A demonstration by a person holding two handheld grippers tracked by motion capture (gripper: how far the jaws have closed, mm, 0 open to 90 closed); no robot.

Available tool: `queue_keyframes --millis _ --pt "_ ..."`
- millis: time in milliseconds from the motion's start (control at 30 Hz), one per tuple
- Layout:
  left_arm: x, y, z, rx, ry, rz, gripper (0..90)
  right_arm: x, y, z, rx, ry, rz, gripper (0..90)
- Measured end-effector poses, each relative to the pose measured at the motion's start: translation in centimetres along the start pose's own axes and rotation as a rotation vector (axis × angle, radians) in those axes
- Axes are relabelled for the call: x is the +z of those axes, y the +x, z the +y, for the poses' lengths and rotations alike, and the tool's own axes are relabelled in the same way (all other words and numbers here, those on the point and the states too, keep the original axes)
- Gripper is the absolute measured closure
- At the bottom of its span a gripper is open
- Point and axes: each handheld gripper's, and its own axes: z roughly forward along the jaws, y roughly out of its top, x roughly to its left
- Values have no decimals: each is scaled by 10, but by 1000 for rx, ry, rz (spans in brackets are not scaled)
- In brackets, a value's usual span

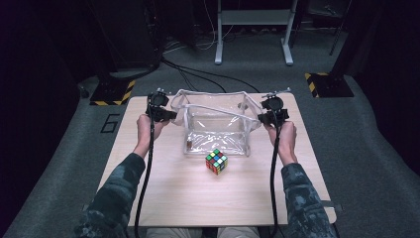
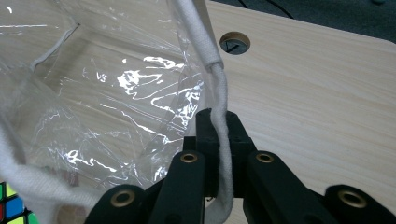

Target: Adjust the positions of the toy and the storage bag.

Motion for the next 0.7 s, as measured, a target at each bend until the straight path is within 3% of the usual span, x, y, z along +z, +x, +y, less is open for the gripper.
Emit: queue_keyframes --millis 233,300,500,633,700 --pt "8 2 -12 -25 11 -10 869 8 3 -1 -12 21 -11 879" --pt "10 3 -14 -50 19 -21 867 11 4 -1 -24 23 -12 878" --pt "10 1 -15 -77 2 -30 825 13 10 1 -25 24 3 848" --pt "7 -2 -17 -63 -14 5 629 11 14 2 -40 -4 30 762" --pt "4 -1 -19 -70 -30 14 480 10 17 2 -42 -16 39 703"
